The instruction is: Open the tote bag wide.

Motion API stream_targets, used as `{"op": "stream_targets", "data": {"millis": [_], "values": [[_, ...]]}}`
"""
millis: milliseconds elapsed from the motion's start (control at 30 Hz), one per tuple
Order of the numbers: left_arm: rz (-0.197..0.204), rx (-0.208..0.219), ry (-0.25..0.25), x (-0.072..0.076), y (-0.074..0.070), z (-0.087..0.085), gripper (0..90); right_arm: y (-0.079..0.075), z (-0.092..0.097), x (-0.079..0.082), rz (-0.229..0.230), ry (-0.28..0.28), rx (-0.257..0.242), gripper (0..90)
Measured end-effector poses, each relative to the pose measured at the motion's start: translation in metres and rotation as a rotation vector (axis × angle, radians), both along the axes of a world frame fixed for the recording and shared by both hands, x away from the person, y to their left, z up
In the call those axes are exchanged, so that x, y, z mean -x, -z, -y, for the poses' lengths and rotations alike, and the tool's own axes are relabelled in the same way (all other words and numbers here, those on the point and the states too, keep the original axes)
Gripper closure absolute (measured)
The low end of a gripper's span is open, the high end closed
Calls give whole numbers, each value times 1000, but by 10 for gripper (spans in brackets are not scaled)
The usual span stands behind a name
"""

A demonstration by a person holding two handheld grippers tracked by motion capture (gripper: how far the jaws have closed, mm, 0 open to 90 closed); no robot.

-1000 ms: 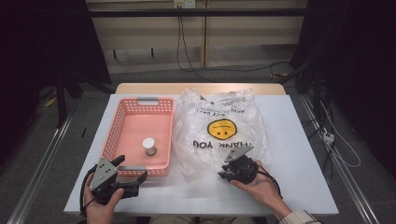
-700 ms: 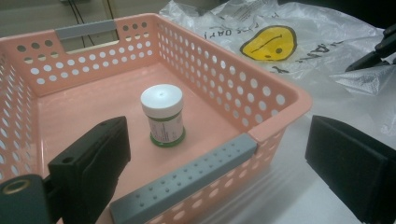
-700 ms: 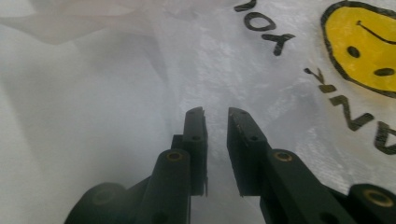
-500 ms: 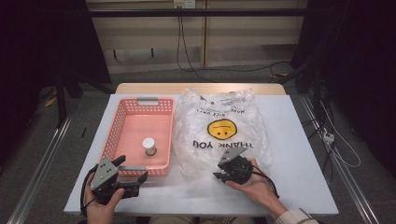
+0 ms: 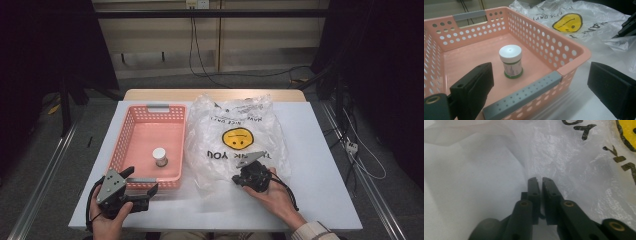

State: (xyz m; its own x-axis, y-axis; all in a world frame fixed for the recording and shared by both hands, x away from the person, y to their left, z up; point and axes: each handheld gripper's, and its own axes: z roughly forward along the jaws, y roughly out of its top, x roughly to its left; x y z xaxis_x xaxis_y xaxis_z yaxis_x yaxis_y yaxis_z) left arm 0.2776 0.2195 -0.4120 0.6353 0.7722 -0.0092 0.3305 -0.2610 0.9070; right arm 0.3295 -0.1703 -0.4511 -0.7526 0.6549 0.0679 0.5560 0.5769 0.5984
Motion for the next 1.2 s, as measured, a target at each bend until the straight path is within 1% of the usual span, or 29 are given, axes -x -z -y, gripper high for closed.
{"op": "stream_targets", "data": {"millis": [33, 67, 133, 167, 200, 233, 367, 400, 467, 533, 633, 667, 700, 733, 833, 867, 933, 967, 1133, 1200], "values": [[0, 1, -1, 0, 0, 0, 64, 0, 0, 0, 0, 0, 0, 900], [0, 1, 0, 0, 0, 0, 64, -1, 1, -1, -18, 10, -10, 900], [0, 1, -2, 0, 0, 0, 64, -2, 2, -1, -20, 19, -12, 900], [0, 1, -3, 0, 0, -1, 64, -3, 3, 0, -20, 14, -24, 900], [0, 1, -3, 0, 0, -1, 64, -3, 3, 0, -20, 14, -24, 900], [-1, 1, -4, 0, 0, -1, 64, -7, 4, 1, -22, 21, -53, 900], [1, -1, -3, 1, 0, -1, 64, -19, 6, 3, -2, 24, -115, 900], [0, -2, -3, 1, 0, 0, 64, -19, 6, 3, -2, 24, -115, 900], [0, -2, -4, 1, 0, 0, 64, -24, 8, 3, 8, 25, -147, 900], [0, -2, -3, 1, 0, 0, 64, -30, 10, 3, 27, 27, -167, 900], [0, -2, -4, 1, 0, 0, 64, -33, 11, 3, 39, 32, -172, 900], [0, -1, -4, 1, 0, 0, 64, -36, 11, 2, 51, 35, -177, 900], [0, -1, -4, 1, 0, 0, 64, -36, 11, 2, 51, 35, -177, 900], [0, -1, -4, 1, 0, 0, 64, -39, 12, 0, 59, 41, -197, 900], [1, 0, -4, 1, 0, 0, 64, -45, 12, -3, 74, 44, -220, 900], [1, 1, -4, 1, 0, 0, 64, -45, 12, -3, 74, 44, -220, 900], [1, 1, -5, 1, 0, 0, 64, -53, 13, -6, 89, 46, -249, 900], [1, 0, -5, 1, 0, -1, 64, -53, 13, -6, 89, 46, -249, 900], [3, 1, -5, 1, 0, -1, 64, -66, 16, -14, 97, 53, -314, 900], [3, 1, -5, 1, 0, -1, 64, -69, 17, -16, 105, 57, -330, 900]]}}
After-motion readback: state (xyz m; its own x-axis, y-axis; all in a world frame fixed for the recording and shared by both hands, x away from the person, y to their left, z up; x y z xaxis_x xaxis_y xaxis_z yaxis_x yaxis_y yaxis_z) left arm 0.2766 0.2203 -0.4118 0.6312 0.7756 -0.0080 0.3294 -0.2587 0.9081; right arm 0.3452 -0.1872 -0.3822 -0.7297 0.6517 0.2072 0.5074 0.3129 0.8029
